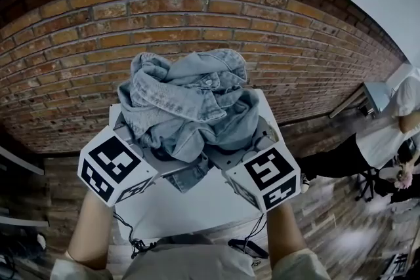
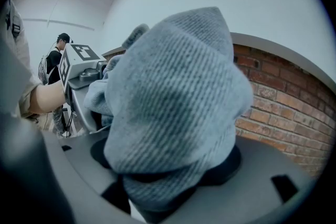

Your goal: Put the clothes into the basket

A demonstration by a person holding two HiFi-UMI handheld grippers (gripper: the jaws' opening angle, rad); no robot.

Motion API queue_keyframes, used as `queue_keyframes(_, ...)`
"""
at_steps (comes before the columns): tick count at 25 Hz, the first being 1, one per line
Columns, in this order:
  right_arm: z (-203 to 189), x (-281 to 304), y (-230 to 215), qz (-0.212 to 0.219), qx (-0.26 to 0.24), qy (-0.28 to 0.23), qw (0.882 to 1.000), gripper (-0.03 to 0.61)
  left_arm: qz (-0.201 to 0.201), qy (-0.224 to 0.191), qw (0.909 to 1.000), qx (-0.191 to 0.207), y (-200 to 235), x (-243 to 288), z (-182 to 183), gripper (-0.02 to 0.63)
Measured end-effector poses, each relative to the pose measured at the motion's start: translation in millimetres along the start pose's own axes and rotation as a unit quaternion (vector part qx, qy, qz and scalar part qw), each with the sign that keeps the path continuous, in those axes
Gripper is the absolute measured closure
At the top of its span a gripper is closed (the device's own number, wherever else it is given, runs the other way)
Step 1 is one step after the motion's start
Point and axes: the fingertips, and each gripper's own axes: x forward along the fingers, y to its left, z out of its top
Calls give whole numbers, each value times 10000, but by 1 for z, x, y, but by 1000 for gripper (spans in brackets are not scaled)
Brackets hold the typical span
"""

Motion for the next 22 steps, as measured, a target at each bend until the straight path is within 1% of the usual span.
queue_keyframes(4,-6,12,-8,0,-34,-17,10000,230,87,-45,9999,65,11,10,-6,40)
queue_keyframes(7,-16,28,-15,8,-32,-36,10000,230,118,-23,9999,53,22,21,-17,40)
queue_keyframes(11,-37,52,-19,63,36,160,9998,230,95,98,9999,-97,37,34,-42,40)
queue_keyframes(15,-59,78,-23,72,50,320,9995,230,156,257,9994,-193,52,50,-70,40)
queue_keyframes(18,-83,94,-24,125,149,439,9988,230,122,416,9983,-387,56,63,-95,40)
queue_keyframes(22,-124,112,-19,257,284,891,9953,230,39,851,9933,-782,55,79,-137,43)
